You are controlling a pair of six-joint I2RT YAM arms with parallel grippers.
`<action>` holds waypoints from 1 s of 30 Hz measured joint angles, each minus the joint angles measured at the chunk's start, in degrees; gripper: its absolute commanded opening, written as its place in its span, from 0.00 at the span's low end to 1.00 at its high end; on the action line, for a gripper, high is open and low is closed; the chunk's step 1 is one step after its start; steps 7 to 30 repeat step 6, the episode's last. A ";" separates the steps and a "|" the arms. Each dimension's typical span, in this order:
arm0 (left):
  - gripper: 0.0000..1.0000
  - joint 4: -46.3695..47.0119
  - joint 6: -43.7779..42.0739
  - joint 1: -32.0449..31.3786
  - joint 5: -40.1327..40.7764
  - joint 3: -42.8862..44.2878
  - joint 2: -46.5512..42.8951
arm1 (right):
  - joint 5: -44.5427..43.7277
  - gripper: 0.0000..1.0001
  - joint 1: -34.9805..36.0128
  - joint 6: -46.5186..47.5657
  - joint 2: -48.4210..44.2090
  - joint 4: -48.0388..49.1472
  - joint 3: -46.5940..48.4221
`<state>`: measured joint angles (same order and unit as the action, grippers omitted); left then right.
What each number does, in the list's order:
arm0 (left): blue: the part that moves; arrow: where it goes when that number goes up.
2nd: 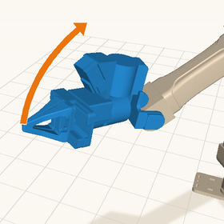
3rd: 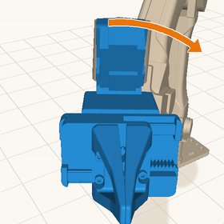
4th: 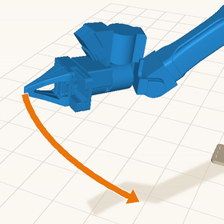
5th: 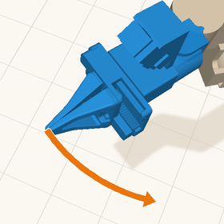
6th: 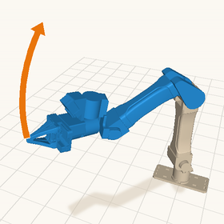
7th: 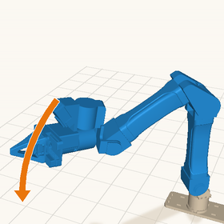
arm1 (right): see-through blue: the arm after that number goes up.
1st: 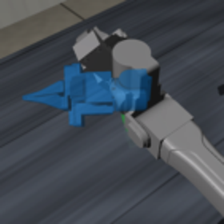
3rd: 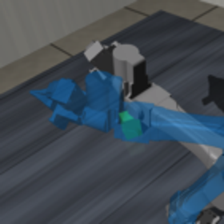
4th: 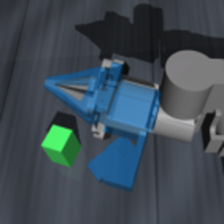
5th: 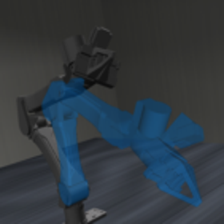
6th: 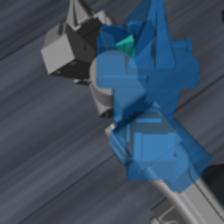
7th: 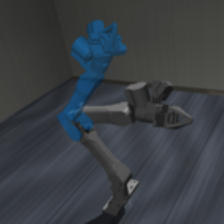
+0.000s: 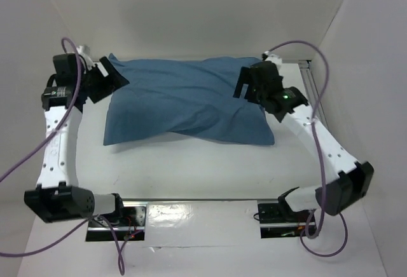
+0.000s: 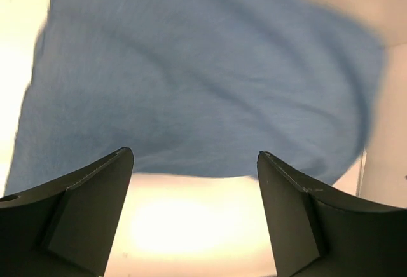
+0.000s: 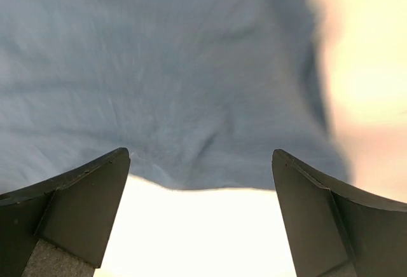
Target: Put the pillow into the pillowcase
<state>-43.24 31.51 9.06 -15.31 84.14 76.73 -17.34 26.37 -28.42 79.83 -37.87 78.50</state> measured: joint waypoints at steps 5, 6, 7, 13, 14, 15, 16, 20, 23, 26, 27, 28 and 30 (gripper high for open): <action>0.92 0.48 -1.42 -0.87 -0.90 5.64 -9.25 | -12.09 1.00 -0.70 -0.33 -9.53 -4.79 4.15; 0.92 0.87 -1.49 -1.16 -1.31 5.57 -10.78 | -13.99 1.00 -0.94 -0.42 -11.50 -5.68 3.87; 0.92 0.87 -1.49 -1.16 -1.31 5.57 -10.78 | -13.99 1.00 -0.94 -0.42 -11.50 -5.68 3.87; 0.92 0.87 -1.49 -1.16 -1.31 5.57 -10.78 | -13.99 1.00 -0.94 -0.42 -11.50 -5.68 3.87; 0.92 0.87 -1.49 -1.16 -1.31 5.57 -10.78 | -13.99 1.00 -0.94 -0.42 -11.50 -5.68 3.87; 0.92 0.87 -1.49 -1.16 -1.31 5.57 -10.78 | -13.99 1.00 -0.94 -0.42 -11.50 -5.68 3.87; 0.92 0.87 -1.49 -1.16 -1.31 5.57 -10.78 | -13.99 1.00 -0.94 -0.42 -11.50 -5.68 3.87; 0.92 0.87 -1.49 -1.16 -1.31 5.57 -10.78 | -13.99 1.00 -0.94 -0.42 -11.50 -5.68 3.87; 0.92 0.87 -1.49 -1.16 -1.31 5.57 -10.78 | -13.99 1.00 -0.94 -0.42 -11.50 -5.68 3.87; 0.92 0.87 -1.49 -1.16 -1.31 5.57 -10.78 | -13.99 1.00 -0.94 -0.42 -11.50 -5.68 3.87; 0.92 0.87 -1.49 -1.16 -1.31 5.57 -10.78 | -13.99 1.00 -0.94 -0.42 -11.50 -5.68 3.87; 0.92 0.87 -1.49 -1.16 -1.31 5.57 -10.78 | -13.99 1.00 -0.94 -0.42 -11.50 -5.68 3.87; 0.92 0.87 -1.49 -1.16 -1.31 5.57 -10.78 | -13.99 1.00 -0.94 -0.42 -11.50 -5.68 3.87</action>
